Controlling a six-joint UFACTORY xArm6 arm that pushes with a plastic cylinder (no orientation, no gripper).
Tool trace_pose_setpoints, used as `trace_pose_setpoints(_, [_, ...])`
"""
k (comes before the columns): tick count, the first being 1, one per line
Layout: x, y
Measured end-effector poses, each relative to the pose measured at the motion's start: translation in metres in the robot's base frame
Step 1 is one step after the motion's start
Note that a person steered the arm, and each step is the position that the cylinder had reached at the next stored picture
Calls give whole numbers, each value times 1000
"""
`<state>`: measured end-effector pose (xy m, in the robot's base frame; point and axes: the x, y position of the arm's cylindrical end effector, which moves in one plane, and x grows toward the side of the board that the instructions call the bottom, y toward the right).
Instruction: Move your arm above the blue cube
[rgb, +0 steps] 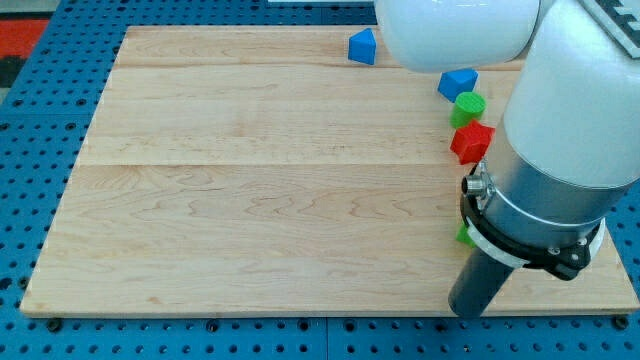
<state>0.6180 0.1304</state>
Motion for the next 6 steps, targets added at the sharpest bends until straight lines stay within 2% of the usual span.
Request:
trace_pose_setpoints(1, [0, -2])
trace_pose_setpoints(2, [-30, -51])
trace_pose_setpoints(5, [-234, -38])
trace_pose_setpoints(6, [-308, -4])
